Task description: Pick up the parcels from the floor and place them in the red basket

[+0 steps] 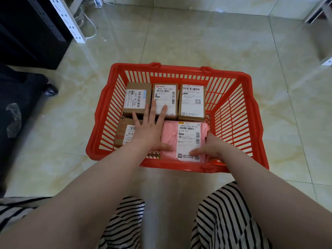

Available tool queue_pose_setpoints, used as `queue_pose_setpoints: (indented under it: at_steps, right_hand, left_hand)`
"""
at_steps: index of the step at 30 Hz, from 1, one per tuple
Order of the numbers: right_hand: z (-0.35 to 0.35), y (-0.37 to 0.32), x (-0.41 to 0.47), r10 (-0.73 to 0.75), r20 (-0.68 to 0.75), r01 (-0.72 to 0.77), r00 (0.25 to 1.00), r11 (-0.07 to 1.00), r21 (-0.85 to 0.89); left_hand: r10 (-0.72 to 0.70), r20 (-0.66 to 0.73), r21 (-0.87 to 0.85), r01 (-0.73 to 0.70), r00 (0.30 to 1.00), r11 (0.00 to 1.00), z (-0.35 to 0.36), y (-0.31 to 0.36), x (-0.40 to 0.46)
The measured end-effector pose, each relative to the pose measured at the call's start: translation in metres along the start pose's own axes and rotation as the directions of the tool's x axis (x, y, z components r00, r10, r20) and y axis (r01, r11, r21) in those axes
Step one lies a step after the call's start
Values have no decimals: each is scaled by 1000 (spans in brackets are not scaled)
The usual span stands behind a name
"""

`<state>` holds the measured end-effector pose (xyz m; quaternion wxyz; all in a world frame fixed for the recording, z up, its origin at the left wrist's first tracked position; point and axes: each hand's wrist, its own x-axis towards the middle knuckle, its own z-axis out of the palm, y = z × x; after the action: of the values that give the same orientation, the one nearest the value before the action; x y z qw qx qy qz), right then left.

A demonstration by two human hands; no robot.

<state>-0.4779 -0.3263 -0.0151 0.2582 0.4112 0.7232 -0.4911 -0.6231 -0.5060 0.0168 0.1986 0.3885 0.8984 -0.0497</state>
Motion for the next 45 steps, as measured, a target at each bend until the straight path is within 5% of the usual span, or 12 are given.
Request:
queue_pose_setpoints:
  at_steps: [6,17,39,45]
  right_hand:
    - [2,-23,-25,-23,-81,17,996,997,-72]
    - [-16,-22,-34,95,68,-102,993,988,114]
    - [-23,-23,-43,-28,11,24,1000,968,249]
    - [-32,-31,-63,-96,-26,99,995,968,232]
  left_hand:
    - [-23,-29,14,23,999,1000,0,5,1]
    - [43,-21,-38,-43,999,998,-16,3,-4]
    - [48,-25,-59,-49,999,997,-22,7,-6]
    - [161,-26,-7,-161,987,987,-53,5,-6]
